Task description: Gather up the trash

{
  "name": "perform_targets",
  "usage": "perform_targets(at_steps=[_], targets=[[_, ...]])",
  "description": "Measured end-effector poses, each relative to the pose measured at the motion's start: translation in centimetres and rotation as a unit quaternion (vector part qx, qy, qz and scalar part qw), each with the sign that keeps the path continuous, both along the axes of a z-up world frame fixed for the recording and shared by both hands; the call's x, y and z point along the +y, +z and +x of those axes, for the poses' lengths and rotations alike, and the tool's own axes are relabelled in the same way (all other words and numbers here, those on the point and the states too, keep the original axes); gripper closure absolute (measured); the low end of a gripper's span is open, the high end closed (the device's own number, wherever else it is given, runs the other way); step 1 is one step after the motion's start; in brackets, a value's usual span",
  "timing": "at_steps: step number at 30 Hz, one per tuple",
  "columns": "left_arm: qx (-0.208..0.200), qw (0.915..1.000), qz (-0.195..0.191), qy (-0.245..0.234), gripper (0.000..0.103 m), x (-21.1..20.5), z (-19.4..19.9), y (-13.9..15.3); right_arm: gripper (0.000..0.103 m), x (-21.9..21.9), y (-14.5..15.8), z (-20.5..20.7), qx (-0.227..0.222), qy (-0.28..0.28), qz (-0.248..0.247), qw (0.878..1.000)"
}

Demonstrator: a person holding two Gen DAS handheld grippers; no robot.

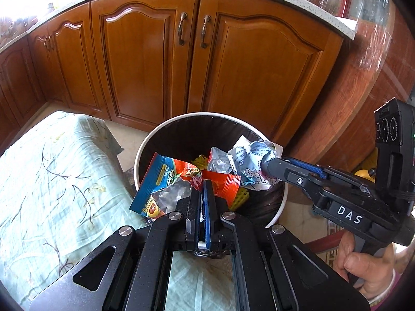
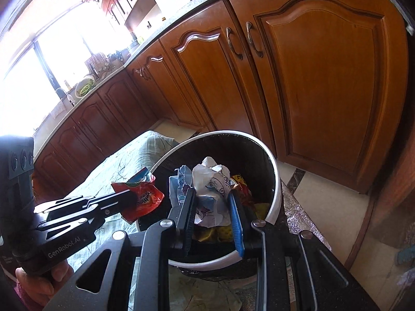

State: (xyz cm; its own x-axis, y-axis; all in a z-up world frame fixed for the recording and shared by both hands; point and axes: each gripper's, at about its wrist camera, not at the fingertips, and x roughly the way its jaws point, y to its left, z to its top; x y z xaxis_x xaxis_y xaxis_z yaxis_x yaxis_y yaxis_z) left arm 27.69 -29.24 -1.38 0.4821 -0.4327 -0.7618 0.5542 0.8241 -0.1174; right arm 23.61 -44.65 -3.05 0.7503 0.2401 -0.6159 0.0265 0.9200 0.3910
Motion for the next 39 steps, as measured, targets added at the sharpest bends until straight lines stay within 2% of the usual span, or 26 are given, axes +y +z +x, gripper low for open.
perform_targets(at_steps=[8,12,14,16,18,20,23,26,28,31,39], targets=[[0.010,0.9999,0.009,0.001,0.101,-1.0,0.8,-1.0,0.077,-0.3,-0.3,0.8,0.008,0.002,0.001,1.000],[0.009,0.9999,0.009,0.004,0.098,-1.1,0.8,-0.9,0.073,-0.7,-0.6,1.0,0.011,0.001,0.010,1.000],[0.009,0.9999,0.007,0.006,0.089,-0.9,0.7,-0.8,0.069,-1.0,-0.8,1.0,0.011,0.000,0.017,1.000],[0.005,0.9999,0.006,0.010,0.066,-0.6,0.6,-0.6,0.062,-1.2,-0.8,1.0,0.010,-0.002,0.025,1.000],[-0.001,0.9999,0.003,0.015,0.053,-0.2,0.3,-0.2,0.059,-1.3,-0.7,0.9,0.009,-0.004,0.029,1.000],[-0.007,0.9998,0.002,0.019,0.052,0.2,0.0,0.2,0.058,-1.3,-0.5,0.7,0.005,-0.007,0.031,0.999],[-0.011,0.9996,-0.001,0.027,0.042,1.2,-0.5,0.7,0.055,-1.2,-0.1,0.3,-0.001,-0.007,0.035,0.999],[-0.014,0.9992,-0.007,0.036,0.030,2.4,-1.2,0.9,0.040,-0.7,0.5,-0.6,-0.015,-0.007,0.040,0.999],[-0.016,0.9988,-0.015,0.043,0.025,3.6,-2.0,1.0,0.024,-0.3,0.8,-1.4,-0.026,-0.010,0.046,0.999],[-0.015,0.9977,-0.025,0.061,0.017,5.7,-3.3,0.8,0.013,0.3,0.8,-2.7,-0.037,-0.016,0.058,0.998],[-0.038,0.9902,-0.067,0.116,0.015,12.2,-7.1,0.9,0.010,3.4,1.0,-6.6,-0.058,-0.024,0.053,0.997]])
